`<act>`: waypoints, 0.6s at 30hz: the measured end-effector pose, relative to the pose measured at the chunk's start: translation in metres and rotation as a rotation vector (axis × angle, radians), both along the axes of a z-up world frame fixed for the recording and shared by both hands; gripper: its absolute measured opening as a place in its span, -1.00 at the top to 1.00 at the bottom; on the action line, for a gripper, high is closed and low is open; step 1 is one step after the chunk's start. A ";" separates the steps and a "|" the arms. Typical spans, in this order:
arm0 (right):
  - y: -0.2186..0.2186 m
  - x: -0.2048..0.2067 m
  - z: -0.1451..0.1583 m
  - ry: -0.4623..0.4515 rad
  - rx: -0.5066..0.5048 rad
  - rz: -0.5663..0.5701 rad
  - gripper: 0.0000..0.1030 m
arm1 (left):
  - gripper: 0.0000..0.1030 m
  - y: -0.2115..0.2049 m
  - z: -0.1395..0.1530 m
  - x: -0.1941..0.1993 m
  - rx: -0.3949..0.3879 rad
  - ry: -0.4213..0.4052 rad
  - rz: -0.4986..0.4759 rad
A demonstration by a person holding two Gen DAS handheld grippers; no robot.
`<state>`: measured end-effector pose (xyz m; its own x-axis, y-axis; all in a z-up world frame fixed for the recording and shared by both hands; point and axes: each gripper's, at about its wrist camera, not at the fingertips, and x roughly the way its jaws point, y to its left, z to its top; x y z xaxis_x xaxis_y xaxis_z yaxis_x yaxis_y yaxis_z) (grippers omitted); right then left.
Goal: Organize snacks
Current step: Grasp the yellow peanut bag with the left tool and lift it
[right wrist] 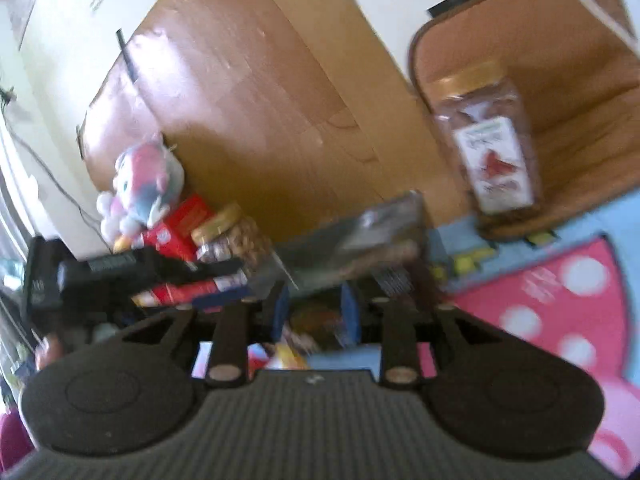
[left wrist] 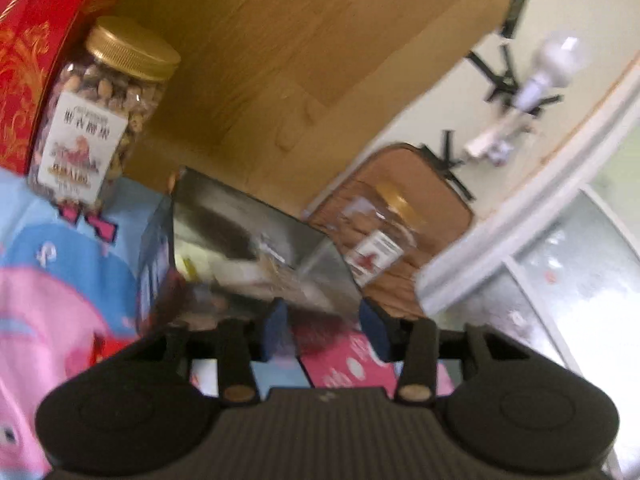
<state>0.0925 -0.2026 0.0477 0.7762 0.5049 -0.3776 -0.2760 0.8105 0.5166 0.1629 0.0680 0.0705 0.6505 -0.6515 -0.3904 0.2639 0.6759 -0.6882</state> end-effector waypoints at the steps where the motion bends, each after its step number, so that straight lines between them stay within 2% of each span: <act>1: -0.002 -0.012 -0.007 0.012 -0.047 0.005 0.06 | 0.09 -0.004 -0.004 -0.010 -0.012 0.008 -0.025; 4: -0.001 -0.045 -0.024 0.026 -0.218 -0.047 -0.22 | 0.09 -0.017 -0.021 -0.032 -0.040 0.041 -0.110; 6: 0.003 -0.058 -0.036 0.042 -0.293 -0.048 -0.44 | 0.09 -0.027 -0.034 -0.045 -0.052 0.081 -0.151; 8: 0.008 -0.063 -0.046 0.052 -0.323 -0.014 -0.45 | 0.09 -0.036 -0.045 -0.051 -0.062 0.119 -0.182; 10: 0.024 -0.065 -0.055 0.041 -0.414 0.009 -0.47 | 0.09 -0.045 -0.053 -0.059 -0.060 0.147 -0.199; 12: 0.043 -0.073 -0.058 -0.012 -0.556 0.012 -0.27 | 0.07 -0.049 -0.059 -0.065 -0.048 0.171 -0.209; 14: 0.047 -0.076 -0.055 -0.014 -0.549 0.013 -0.26 | 0.00 -0.051 -0.065 -0.072 -0.040 0.192 -0.216; 17: 0.033 -0.083 -0.054 0.022 -0.426 0.000 -0.25 | -0.29 -0.052 -0.070 -0.080 -0.061 0.217 -0.220; 18: 0.028 -0.088 -0.054 0.029 -0.381 -0.006 -0.25 | -0.45 -0.052 -0.073 -0.083 -0.069 0.226 -0.218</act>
<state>0.0048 -0.1744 -0.0059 0.7645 0.3198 -0.5596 -0.2605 0.9475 0.1855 0.0801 0.0160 -0.0020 0.3945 -0.7959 -0.4593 0.2328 0.5701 -0.7879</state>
